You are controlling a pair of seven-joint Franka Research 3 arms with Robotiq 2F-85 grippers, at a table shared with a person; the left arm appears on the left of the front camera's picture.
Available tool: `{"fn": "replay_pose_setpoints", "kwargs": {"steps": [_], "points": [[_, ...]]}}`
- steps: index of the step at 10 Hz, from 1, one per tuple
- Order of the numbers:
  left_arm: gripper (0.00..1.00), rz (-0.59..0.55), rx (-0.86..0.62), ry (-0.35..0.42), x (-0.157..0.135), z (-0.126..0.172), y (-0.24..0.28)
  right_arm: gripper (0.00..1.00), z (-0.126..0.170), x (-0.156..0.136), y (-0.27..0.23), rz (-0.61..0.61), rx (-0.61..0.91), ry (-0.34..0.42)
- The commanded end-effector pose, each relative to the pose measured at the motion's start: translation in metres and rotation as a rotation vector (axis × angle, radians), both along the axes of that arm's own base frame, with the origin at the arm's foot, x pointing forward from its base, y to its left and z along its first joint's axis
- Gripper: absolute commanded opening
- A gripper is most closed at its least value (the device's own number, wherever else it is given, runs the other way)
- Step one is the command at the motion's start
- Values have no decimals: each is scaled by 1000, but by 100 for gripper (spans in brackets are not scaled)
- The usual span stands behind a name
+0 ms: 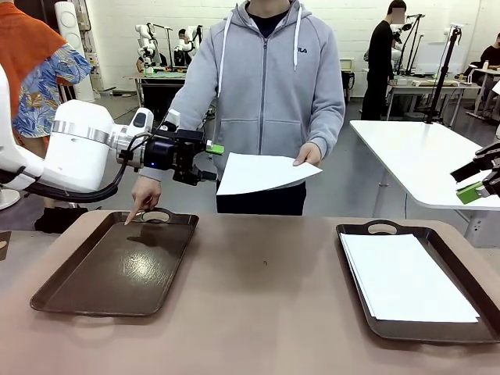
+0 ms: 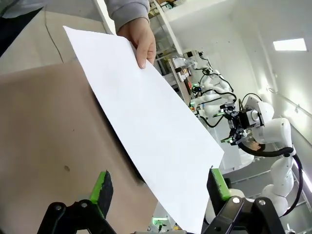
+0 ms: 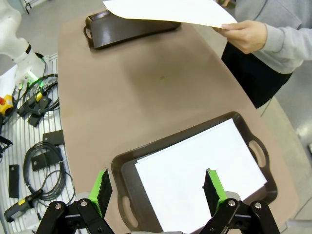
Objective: Sort the A4 documents.
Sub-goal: Receive the A4 Paper.
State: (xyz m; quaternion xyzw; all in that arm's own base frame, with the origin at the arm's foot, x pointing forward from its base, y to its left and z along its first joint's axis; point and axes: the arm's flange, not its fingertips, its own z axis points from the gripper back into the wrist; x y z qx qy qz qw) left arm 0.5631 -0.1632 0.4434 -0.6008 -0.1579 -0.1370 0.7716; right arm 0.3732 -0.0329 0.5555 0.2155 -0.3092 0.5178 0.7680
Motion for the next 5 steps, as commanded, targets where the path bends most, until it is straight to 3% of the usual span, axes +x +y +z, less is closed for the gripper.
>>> {"fn": "replay_pose_setpoints", "kwargs": {"steps": [1,5], "points": [[100,-40,-43,0,16,-2,-7,98,-1,-1,1,-1,-9,4],[100,-140,-102,41,25,-8,-33,98,-1,-1,1,-1,-9,4]]}}
